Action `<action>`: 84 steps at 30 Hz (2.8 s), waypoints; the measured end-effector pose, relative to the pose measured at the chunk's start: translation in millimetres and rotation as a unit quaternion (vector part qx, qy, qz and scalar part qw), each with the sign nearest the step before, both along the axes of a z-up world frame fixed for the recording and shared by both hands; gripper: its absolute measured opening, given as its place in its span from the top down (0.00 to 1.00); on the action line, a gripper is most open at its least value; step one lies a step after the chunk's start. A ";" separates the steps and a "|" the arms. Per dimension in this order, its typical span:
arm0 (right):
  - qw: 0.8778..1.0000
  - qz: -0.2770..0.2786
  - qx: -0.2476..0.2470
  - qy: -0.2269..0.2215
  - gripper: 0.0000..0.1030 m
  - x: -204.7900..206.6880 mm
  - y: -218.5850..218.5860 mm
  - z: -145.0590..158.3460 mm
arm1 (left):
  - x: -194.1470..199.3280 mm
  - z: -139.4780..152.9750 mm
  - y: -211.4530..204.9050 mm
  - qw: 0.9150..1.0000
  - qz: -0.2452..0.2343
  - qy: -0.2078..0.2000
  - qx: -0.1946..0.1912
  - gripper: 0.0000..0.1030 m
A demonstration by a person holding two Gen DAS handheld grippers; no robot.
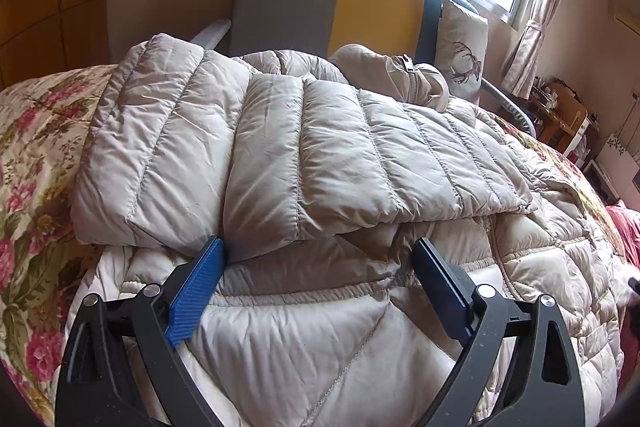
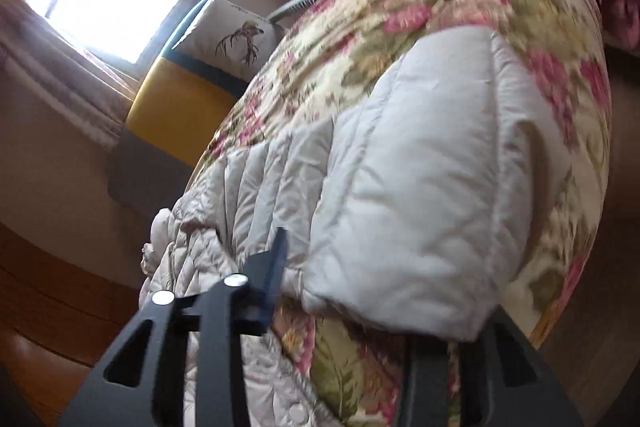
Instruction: Fold large clothes
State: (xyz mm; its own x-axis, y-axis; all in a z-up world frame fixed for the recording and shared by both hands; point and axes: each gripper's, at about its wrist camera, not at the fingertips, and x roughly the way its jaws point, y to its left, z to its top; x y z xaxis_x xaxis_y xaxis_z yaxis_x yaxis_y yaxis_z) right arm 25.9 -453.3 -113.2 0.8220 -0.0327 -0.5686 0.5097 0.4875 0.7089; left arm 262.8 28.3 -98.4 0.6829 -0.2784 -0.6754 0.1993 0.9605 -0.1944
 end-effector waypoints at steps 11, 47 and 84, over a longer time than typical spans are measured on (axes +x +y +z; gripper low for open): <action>0.982 -0.041 -0.180 0.039 0.84 112.4 -29.1 89.2 | -1.0 -1.2 7.4 1.000 -0.001 -0.001 -0.022 0.10; 0.951 0.080 -0.299 0.002 0.02 183.3 134.6 4.2 | 30.7 90.8 -57.1 0.995 -0.075 -0.009 -0.070 0.13; 0.972 -0.018 -0.232 0.040 0.02 155.5 114.8 5.8 | 39.2 0.7 -0.5 0.994 -0.009 0.015 -0.104 0.90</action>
State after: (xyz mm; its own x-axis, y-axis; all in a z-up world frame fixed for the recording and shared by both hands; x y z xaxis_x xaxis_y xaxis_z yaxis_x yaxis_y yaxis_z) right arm 181.4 -338.6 -107.4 0.7693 -0.3293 -0.5475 0.5773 0.7255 0.3748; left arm 302.0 27.8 -97.7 0.6566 -0.4273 -0.6215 0.2079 0.8947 -0.3954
